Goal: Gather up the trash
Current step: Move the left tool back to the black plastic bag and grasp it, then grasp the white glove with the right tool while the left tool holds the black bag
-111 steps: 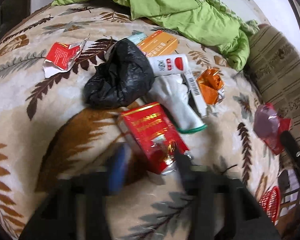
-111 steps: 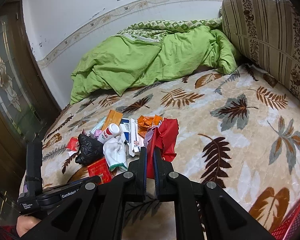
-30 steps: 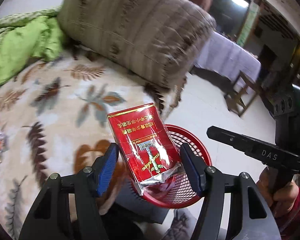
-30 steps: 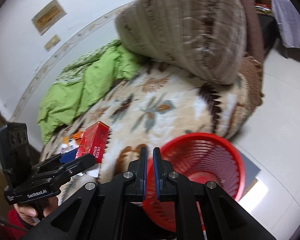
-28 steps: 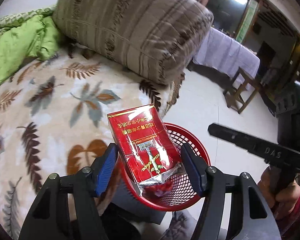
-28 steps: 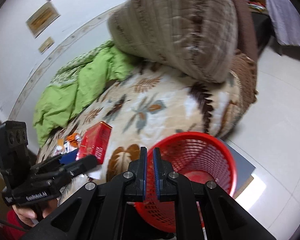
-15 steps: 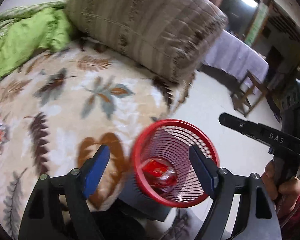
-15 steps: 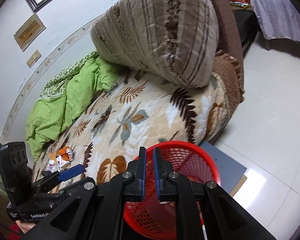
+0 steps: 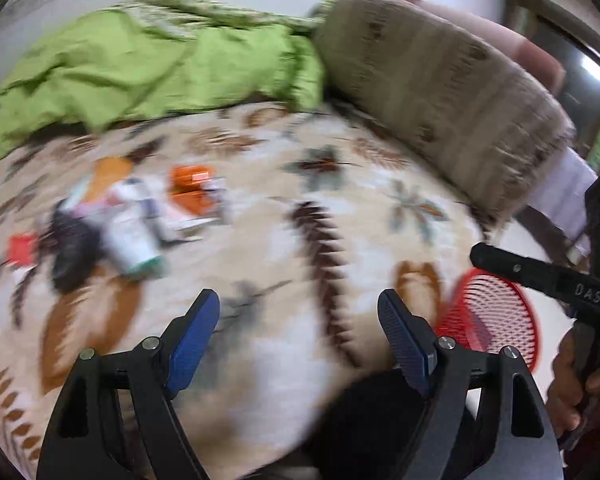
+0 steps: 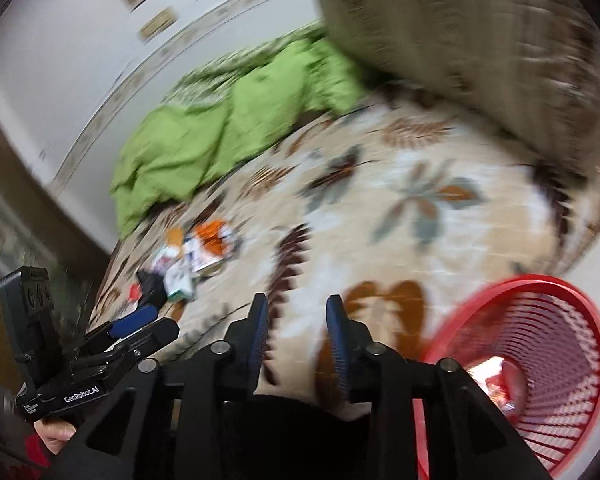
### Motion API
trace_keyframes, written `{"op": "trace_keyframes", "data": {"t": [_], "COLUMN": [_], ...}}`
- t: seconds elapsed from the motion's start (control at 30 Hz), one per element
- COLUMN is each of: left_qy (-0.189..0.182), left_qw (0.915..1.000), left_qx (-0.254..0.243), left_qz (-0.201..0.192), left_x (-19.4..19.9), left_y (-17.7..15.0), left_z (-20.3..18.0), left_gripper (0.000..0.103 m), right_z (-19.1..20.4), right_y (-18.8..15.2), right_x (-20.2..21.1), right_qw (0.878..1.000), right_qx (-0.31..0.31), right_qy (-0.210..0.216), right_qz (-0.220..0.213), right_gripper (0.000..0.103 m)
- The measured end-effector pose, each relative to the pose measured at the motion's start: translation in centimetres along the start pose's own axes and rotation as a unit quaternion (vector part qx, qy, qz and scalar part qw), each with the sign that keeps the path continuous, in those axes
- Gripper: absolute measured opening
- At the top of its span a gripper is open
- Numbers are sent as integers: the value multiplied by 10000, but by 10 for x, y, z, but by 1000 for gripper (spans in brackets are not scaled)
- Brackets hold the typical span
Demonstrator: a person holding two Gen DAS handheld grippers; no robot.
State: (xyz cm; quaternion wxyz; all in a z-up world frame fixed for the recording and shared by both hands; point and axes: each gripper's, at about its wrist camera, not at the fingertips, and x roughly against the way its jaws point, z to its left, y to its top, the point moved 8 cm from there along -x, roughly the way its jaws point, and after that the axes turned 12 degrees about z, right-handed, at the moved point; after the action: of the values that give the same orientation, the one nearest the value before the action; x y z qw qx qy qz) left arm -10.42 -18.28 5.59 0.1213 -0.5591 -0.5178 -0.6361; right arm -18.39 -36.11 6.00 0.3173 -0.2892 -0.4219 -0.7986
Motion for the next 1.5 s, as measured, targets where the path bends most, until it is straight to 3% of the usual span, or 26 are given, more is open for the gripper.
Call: {"op": "trace_keyframes", "data": {"t": [0.13, 0.3, 0.43, 0.57, 0.7, 0.73, 0.87, 0.97, 1.07, 1.23, 1.33, 1.5], "left_qy": [471, 829, 540, 122, 174, 153, 131, 73, 100, 395, 526, 507], "left_qw": [9981, 9850, 9700, 9581, 9465, 9458, 9494, 9498, 9498, 9569, 9571, 9546], "left_qx": [389, 1508, 2371, 2861, 3223, 3243, 3132, 3116, 3108, 2815, 2748, 2829], "left_qz": [-101, -116, -5, 24, -29, -102, -188, -288, -346, -601, -750, -786], "left_x": [4, 1, -18, -41, -59, -61, -62, -57, -52, -32, -21, -18], "left_y": [-10, -11, -5, 5, 18, 20, 21, 20, 17, 17, 17, 16], "left_z": [59, 153, 211, 236, 254, 256, 259, 262, 262, 253, 253, 261], "left_gripper": [80, 81, 82, 82, 82, 82, 53, 40, 37, 37, 37, 37], "right_z": [40, 78, 93, 95, 92, 91, 93, 100, 112, 144, 169, 186], "right_y": [0, -4, -13, -18, -18, -18, -17, -17, -8, 13, 22, 34], "right_x": [-36, -75, -95, -107, -110, -111, -113, -118, -126, -148, -177, -231], "right_qw": [9989, 9952, 9924, 9907, 9911, 9910, 9906, 9888, 9875, 9839, 9781, 9733], "right_qx": [356, 795, 956, 1036, 959, 935, 940, 1029, 1099, 1455, 1729, 1822], "right_qy": [117, 126, 180, 143, 201, 207, 179, 167, 282, 305, 358, 184], "right_qz": [287, 561, 747, 875, 904, 935, 981, 1064, 1095, 990, 1105, 1387], "right_gripper": [32, 37, 39, 39, 39, 39, 39, 39, 39, 49, 57, 57]}}
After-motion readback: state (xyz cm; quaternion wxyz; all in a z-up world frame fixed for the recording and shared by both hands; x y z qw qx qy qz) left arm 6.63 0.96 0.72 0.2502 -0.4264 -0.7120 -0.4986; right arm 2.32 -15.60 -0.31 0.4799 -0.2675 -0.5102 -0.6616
